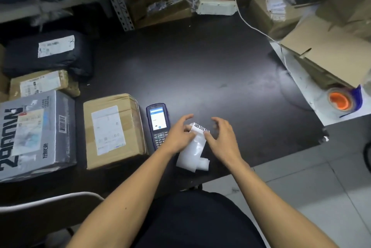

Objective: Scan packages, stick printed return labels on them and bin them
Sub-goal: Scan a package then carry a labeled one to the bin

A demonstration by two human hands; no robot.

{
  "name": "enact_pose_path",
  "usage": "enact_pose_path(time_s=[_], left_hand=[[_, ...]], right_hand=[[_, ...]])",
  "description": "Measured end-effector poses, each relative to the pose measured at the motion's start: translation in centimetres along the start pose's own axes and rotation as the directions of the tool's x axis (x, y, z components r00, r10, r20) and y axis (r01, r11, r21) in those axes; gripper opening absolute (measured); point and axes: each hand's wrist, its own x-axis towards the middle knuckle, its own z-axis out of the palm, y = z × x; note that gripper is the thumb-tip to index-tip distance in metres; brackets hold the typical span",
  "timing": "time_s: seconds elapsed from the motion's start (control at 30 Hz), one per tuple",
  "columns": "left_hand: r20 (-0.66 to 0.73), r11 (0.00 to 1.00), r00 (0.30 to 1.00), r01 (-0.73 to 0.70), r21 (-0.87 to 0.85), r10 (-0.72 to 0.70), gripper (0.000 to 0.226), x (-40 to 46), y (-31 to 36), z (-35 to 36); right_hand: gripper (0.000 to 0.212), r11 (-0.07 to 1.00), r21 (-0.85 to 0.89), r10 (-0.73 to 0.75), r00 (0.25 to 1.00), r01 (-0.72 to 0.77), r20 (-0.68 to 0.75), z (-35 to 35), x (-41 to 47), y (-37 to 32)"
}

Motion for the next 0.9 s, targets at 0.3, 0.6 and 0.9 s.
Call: enact_pose_path(time_s=[0.3,0.6,0.9], left_hand=[[0.02,0.995,0.996,-0.091,0.043,0.09,0.065,-0.3,-0.6,0.0],[-0.01,0.995,0.998,-0.058,0.086,0.059,0.07,-0.2,-0.6,-0.4],[-0.08,0.968,0.996,-0.028,0.249,0.049,0.079,-1.2,1.2,-1.5]], right_hand=[[0.045,0.88,-0.317,-0.268,0.921,0.353,0.282,-0.6,2.6,-0.6],[0.035,0.998,0.052,-0.022,1.0,0.021,0.017,-2.1,3.4,-1.3],[0.03,0.987,0.123,-0.059,0.95,0.1,-0.306,-2.5,3.6,-3.3]])
